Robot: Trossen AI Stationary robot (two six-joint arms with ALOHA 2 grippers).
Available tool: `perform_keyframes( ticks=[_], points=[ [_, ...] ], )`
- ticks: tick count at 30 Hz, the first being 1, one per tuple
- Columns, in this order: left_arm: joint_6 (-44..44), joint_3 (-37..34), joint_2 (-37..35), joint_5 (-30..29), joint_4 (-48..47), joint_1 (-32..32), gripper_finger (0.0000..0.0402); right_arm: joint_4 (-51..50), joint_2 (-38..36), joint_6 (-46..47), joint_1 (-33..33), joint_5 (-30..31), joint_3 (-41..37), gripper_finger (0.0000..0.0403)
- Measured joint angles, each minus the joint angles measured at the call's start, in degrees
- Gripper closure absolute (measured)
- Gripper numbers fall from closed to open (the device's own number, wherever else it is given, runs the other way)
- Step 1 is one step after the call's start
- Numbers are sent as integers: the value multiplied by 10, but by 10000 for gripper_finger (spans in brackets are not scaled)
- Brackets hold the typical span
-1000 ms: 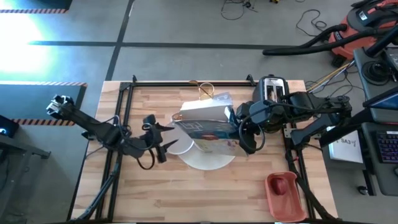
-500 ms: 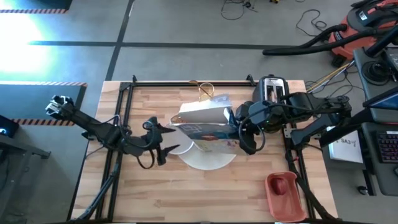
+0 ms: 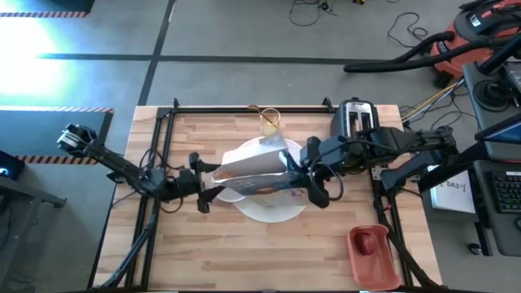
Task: Arrange a breakfast setting
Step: Pour the cereal from the cereal box into the white bowl
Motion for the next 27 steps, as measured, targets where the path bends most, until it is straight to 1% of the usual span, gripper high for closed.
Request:
perform_keyframes(
  ticks=[6, 8, 10, 16, 20, 27],
  points=[
    [13, 5, 1, 37, -1, 3, 128, 38, 0, -7, 0, 0, -2, 282],
    [13, 10, 1, 57, -6, 4, 128, 38, 0, -9, 0, -1, -2, 282],
    [10, 12, 1, 63, -18, 4, 128, 36, 0, -5, 0, 3, -2, 282],
    [-22, 13, -1, 58, -35, 4, 128, 30, -1, -1, 0, 10, -3, 282],
    [-19, 13, -4, 37, -39, 4, 128, 20, -1, -1, 0, 13, 1, 284],
    [-7, 13, -20, 19, -48, 3, 128, -13, -2, -1, 0, 47, 24, 291]
  ],
)
